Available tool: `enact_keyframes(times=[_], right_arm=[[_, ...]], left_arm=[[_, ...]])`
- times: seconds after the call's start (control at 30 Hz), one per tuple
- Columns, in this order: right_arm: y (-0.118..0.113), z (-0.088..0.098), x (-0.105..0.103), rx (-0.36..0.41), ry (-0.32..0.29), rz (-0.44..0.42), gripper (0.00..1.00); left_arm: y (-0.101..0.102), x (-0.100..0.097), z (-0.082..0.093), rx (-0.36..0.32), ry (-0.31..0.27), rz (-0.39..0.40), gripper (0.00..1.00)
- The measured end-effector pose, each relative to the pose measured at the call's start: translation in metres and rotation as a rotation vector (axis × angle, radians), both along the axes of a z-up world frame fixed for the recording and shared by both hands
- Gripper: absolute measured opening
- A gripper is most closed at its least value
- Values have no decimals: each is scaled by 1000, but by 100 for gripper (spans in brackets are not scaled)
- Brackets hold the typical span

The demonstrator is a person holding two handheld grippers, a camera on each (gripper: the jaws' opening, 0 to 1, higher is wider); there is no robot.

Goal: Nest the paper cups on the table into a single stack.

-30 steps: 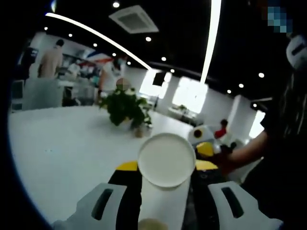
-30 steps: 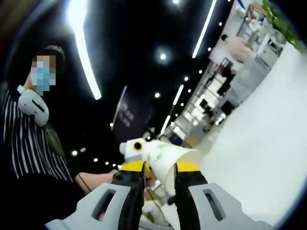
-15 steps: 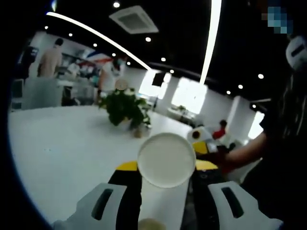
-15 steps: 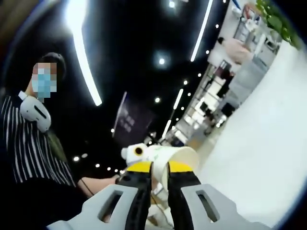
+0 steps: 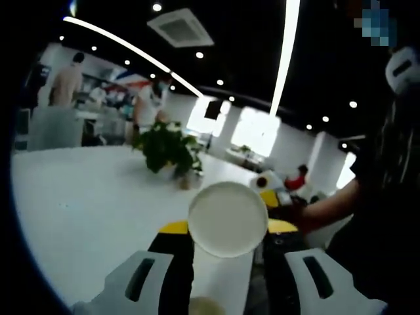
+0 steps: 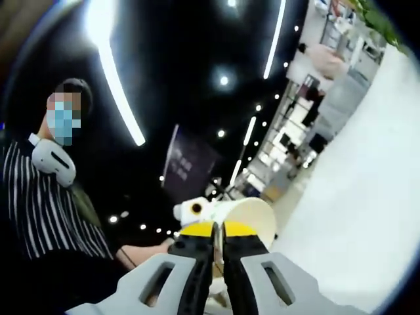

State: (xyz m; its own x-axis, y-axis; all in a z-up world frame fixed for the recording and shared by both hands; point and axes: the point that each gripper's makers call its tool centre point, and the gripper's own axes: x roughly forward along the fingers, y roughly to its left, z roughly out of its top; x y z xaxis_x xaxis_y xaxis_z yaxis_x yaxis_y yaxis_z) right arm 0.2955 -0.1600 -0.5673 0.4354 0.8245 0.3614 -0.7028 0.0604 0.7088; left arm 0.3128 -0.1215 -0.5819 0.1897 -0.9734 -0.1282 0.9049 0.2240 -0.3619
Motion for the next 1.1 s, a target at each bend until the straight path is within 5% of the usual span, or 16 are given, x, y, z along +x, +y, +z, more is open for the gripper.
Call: enact_keyframes(times=[0.17,0.8,1.1], right_arm=[[4,2,-3,2,26,44,0],[15,16,-6,-97,-33,89,0],[19,11,-4,-153,-36,94,0]], left_arm=[[3,-1,-4,12,11,-1,39],[15,-3,0,-8,-28,16,40],[24,-4,-6,18,-78,37,50]])
